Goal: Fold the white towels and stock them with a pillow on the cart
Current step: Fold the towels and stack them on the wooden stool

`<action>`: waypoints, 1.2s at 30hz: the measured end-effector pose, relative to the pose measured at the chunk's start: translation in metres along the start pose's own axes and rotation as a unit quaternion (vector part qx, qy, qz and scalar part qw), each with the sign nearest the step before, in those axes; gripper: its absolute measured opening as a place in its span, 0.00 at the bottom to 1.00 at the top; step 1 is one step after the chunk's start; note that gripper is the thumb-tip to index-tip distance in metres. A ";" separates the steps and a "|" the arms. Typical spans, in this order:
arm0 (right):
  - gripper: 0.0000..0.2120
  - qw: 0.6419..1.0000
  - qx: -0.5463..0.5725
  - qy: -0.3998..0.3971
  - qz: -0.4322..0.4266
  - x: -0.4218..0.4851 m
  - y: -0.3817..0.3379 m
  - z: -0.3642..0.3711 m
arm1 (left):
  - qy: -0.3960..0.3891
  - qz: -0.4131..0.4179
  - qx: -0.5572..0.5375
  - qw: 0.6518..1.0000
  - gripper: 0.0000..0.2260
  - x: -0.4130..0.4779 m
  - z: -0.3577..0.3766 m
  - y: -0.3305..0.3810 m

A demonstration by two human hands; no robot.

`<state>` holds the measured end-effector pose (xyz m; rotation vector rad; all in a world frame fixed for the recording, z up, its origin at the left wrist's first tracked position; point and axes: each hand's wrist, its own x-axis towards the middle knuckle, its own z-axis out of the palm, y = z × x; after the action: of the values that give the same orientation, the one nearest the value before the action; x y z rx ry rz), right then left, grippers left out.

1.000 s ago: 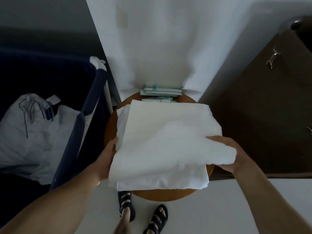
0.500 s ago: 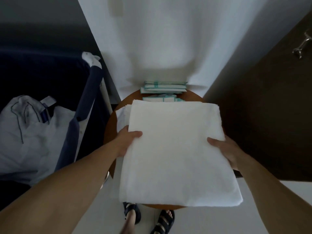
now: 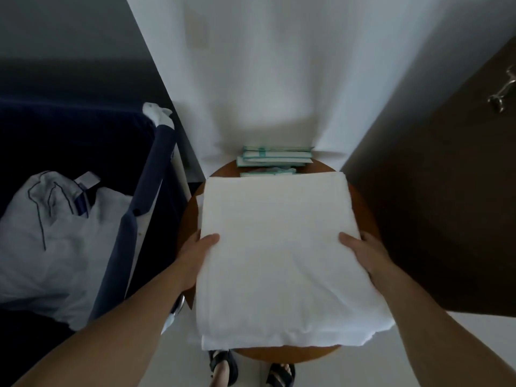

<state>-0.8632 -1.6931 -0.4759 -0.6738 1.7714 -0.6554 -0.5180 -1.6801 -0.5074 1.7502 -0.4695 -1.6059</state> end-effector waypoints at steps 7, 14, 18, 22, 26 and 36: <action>0.32 0.983 -0.103 -0.111 0.108 -0.025 0.017 -0.026 | -0.049 -0.052 -0.017 0.997 0.33 -0.038 -0.014 -0.031; 0.38 0.972 -0.078 -0.179 0.128 -0.051 0.027 -0.043 | -0.055 -0.013 0.095 0.994 0.14 -0.058 -0.014 -0.027; 0.25 0.982 -0.071 -0.149 0.097 -0.055 0.034 -0.047 | 0.021 0.038 0.173 0.984 0.12 -0.064 -0.017 -0.029; 0.31 0.977 -0.209 -0.011 0.052 -0.051 0.081 -0.038 | 0.055 0.000 0.269 0.962 0.18 -0.071 -0.020 -0.073; 0.32 0.964 -0.266 -0.008 0.022 -0.053 0.090 -0.035 | 0.154 0.071 0.331 0.928 0.14 -0.085 0.001 -0.084; 0.33 0.886 -0.462 0.033 -0.020 -0.067 0.116 -0.022 | 0.151 0.064 0.526 0.835 0.22 -0.085 0.004 -0.086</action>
<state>-0.8819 -1.5627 -0.5101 -1.3309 2.1042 0.2094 -0.5527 -1.5641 -0.5070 2.6035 -1.4660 -0.9331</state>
